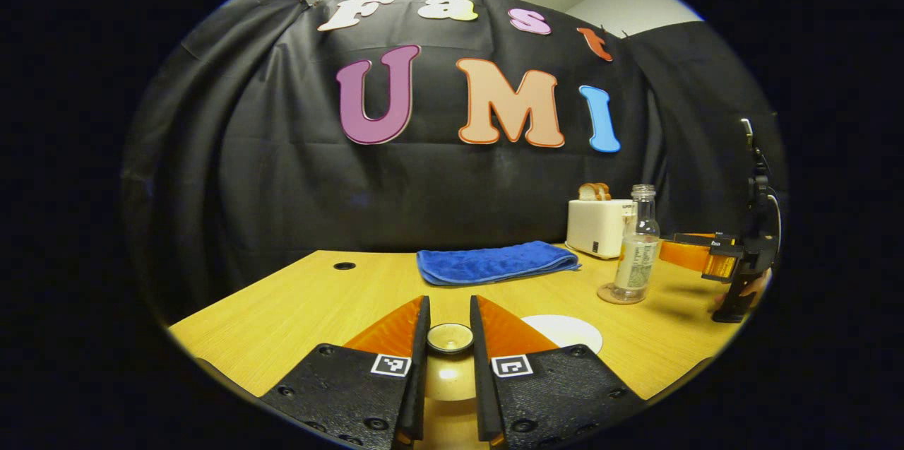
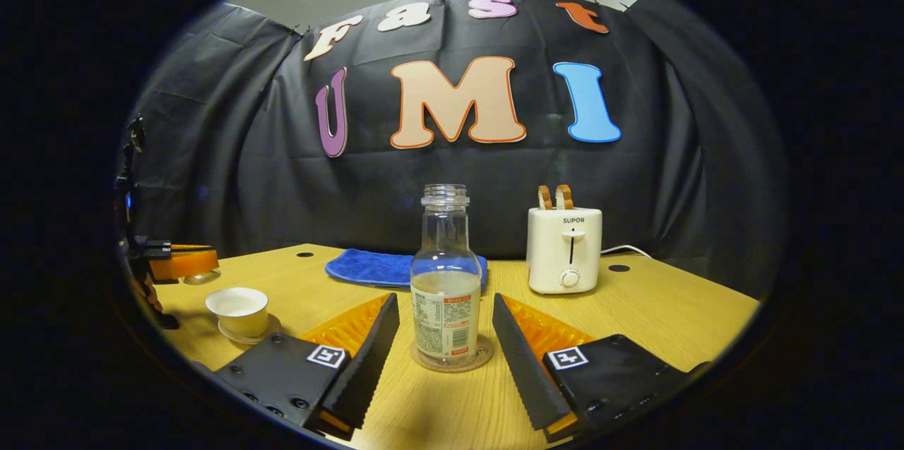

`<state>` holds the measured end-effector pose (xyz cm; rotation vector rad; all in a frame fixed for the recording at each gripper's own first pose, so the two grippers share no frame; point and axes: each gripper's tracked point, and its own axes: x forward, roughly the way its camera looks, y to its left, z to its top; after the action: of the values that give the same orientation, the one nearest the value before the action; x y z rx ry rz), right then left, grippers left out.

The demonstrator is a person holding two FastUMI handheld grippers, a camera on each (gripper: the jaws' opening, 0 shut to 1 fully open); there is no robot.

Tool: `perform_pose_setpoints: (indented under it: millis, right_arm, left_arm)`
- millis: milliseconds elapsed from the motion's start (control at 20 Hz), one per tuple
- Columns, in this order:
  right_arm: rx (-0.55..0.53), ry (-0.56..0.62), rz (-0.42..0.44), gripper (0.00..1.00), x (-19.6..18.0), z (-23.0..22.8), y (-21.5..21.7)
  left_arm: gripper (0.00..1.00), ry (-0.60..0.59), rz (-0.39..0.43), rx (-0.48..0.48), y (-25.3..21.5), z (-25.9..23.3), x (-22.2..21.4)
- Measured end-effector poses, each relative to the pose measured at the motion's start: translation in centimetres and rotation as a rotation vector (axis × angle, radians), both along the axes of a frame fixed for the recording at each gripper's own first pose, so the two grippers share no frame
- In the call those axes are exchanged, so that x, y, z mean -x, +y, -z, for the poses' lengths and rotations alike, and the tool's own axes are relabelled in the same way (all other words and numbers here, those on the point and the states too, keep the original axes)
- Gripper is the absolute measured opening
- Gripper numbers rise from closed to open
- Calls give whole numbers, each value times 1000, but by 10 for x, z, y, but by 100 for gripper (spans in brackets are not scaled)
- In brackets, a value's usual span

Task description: Open the teacup lid with one hand, grasp the water bottle and pour water into the teacup with the other hand; after pouring, place the water bottle on the coaster and then close the teacup lid.

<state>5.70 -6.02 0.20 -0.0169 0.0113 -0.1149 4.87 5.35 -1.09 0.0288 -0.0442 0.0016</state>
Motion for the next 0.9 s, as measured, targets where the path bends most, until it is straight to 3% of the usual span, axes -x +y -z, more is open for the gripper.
perform_pose_setpoints:
  millis: [200, 250, 500, 650, 700, 900]
  right_arm:
    - [-1, -2, 9, 83, 15, -1, -1]
    - [-1, -3, 11, 87, 17, -2, -1]
    - [-4, -3, -4, 87, 27, -2, 3]
    - [-4, -4, -7, 87, 28, -3, 3]
    - [-4, -2, -9, 83, 28, -2, 3]
    - [-4, -3, -13, 87, 28, -2, 4]
  left_arm:
    - [27, 2, 107, -4, -29, 0, -11]
    - [27, 3, 127, -5, -37, 0, -14]
    - [27, 9, 222, -11, -68, 1, -24]
    - [27, 33, 233, -17, -70, 5, -28]
    - [27, 49, 239, -20, -72, 7, -29]
    - [27, 113, 256, -46, -77, 17, -32]
